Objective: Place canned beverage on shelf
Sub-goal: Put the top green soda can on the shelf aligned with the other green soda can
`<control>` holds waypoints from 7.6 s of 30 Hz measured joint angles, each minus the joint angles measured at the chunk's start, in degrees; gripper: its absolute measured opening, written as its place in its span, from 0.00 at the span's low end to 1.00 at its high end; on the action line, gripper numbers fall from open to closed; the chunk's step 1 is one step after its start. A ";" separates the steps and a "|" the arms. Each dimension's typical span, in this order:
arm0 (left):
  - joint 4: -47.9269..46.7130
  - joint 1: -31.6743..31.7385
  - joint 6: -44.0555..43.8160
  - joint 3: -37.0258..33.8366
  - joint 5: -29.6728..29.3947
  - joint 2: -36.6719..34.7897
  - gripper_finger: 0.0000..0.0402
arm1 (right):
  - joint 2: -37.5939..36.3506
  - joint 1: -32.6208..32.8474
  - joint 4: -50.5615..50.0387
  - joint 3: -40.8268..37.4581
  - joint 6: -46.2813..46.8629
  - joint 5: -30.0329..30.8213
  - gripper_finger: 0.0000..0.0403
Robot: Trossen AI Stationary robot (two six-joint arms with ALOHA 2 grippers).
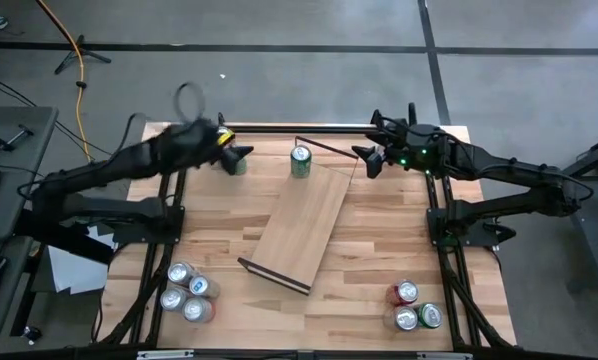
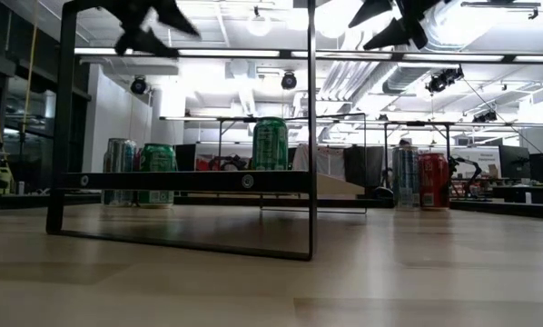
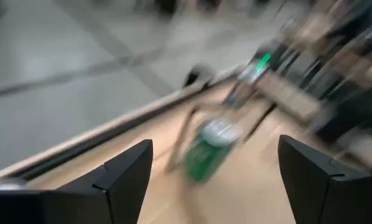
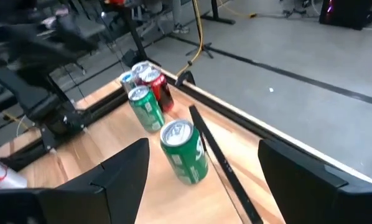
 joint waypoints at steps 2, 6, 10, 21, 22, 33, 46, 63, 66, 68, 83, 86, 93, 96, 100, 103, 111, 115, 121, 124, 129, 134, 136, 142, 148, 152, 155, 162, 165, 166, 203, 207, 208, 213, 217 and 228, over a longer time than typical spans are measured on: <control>-8.38 4.99 1.55 5.92 3.49 6.56 0.68 | 0.00 0.00 -1.08 0.00 -0.03 -0.81 0.71; -27.70 12.99 2.21 18.24 8.63 19.42 0.68 | 0.00 0.00 -3.40 0.00 -1.12 -2.44 0.71; -41.83 17.03 2.33 27.45 8.85 29.88 0.68 | 0.00 0.00 -5.53 0.00 -1.53 -3.10 0.71; -45.17 17.94 27.33 30.68 8.85 42.16 0.68 | 0.00 0.00 -8.27 0.00 -1.55 -3.10 0.71; -45.43 17.94 30.99 30.68 8.83 42.66 0.68 | 0.00 0.00 -8.28 0.00 -1.55 -3.10 0.71; -45.90 18.39 59.70 30.06 5.19 43.79 0.67 | 0.00 0.00 -8.31 0.00 -1.53 -3.10 0.71; -41.69 20.34 73.24 24.72 5.34 43.79 0.67 | 0.00 0.00 -8.31 0.00 -1.11 -3.10 0.71; -31.01 20.71 72.70 18.83 8.03 43.72 0.67 | 0.00 0.00 -8.31 0.00 -1.09 -3.10 0.71; -30.61 20.74 72.66 18.83 8.52 43.72 0.65 | 0.00 0.00 -8.30 0.00 -1.09 -3.10 0.71; -30.62 20.74 72.00 18.85 8.57 43.72 0.61 | 0.00 0.00 -8.28 0.00 -1.08 -3.10 0.71; -40.32 18.09 61.67 28.86 6.70 37.40 0.45 | 0.00 0.00 -8.02 0.00 -1.08 -3.08 0.71; -45.56 13.62 57.04 33.60 6.23 35.50 0.45 | 0.00 0.00 -7.83 0.00 -1.07 -3.08 0.71; -51.19 -4.77 44.39 39.05 6.34 35.34 0.45 | 0.00 0.00 -7.60 0.00 -1.07 -3.08 0.71; -48.52 -12.12 41.59 39.20 6.35 37.16 0.45 | 0.00 0.01 -7.57 0.00 -1.07 -3.06 0.71; -44.13 -17.41 41.72 39.42 6.29 40.86 0.45 | 0.02 0.01 -7.55 0.00 -0.98 -3.06 0.71; -45.20 -17.93 42.20 39.55 6.51 45.43 0.45 | 0.02 0.02 -7.56 0.00 0.52 -3.04 0.71; -45.52 -17.66 47.37 48.12 6.67 56.28 0.46 | 0.02 0.00 -7.60 0.00 0.98 -3.06 0.71; -45.74 -17.68 50.21 50.44 6.11 58.74 0.53 | 0.04 0.02 -7.61 0.00 0.98 -3.06 0.71; -45.44 -17.62 51.22 50.54 4.46 59.28 0.60 | 0.04 0.01 -7.61 0.00 1.04 -3.06 0.71; -45.37 -17.64 50.53 50.54 4.55 59.26 0.63 | 0.04 0.00 -7.61 0.00 0.97 -3.06 0.71; -45.33 -17.64 48.65 50.61 4.70 59.17 0.69 | 0.07 0.02 -7.61 0.00 0.87 -3.06 0.71; -45.55 -17.64 48.67 50.61 4.70 59.16 0.75 | 0.07 0.01 -7.61 0.00 0.86 -3.06 0.71; -46.10 -17.62 48.69 50.61 4.70 58.56 0.76 | 0.07 0.02 -7.61 0.00 0.87 -3.06 0.71; -46.19 -17.30 48.63 50.61 4.71 54.54 0.77 | 0.07 0.00 -7.61 0.00 0.87 -3.04 0.71; -45.45 -15.55 45.06 50.59 4.72 48.05 0.77 | 0.07 0.01 -7.59 0.02 1.04 -3.06 0.71; -44.75 -13.57 39.17 50.59 4.74 43.02 0.77 | 0.07 0.01 -7.61 0.02 1.07 -3.06 0.71; -43.17 -11.81 34.29 50.57 4.73 39.47 0.77 | 0.07 0.02 -7.61 0.02 2.14 -3.06 0.71; -33.97 -8.38 29.01 47.77 5.34 31.48 0.77 | 0.07 0.02 -7.87 0.02 2.56 -3.06 0.71; -29.09 -7.32 27.56 42.92 6.45 27.63 0.77 | 0.07 0.02 -8.03 0.02 2.56 -3.06 0.71; -27.22 -7.17 26.71 40.93 6.50 26.38 0.77 | 0.07 0.00 -8.07 0.02 2.56 -3.07 0.71; 5.49 -26.05 -51.58 -5.76 3.87 22.50 0.00 | 0.07 0.02 -10.02 0.02 1.95 -1.81 0.71; 9.00 -24.58 -52.25 -5.76 3.79 25.61 0.00 | 0.07 0.02 -10.22 0.02 1.95 -1.79 0.71; 9.43 -24.21 -52.63 -5.76 3.71 26.20 0.00 | 0.07 0.01 -10.21 0.02 1.95 -1.79 0.71; 11.58 -22.54 -51.87 -5.76 3.37 28.14 0.00 | 0.07 0.02 -10.22 0.02 1.95 -1.77 0.71; 12.32 -20.82 -50.12 -5.76 2.48 28.44 0.00 | 0.07 0.01 -10.21 0.02 1.95 -1.74 0.71; 16.88 -15.67 -44.55 -5.76 1.43 28.44 0.00 | 0.07 0.02 -10.21 0.02 2.26 -1.64 0.71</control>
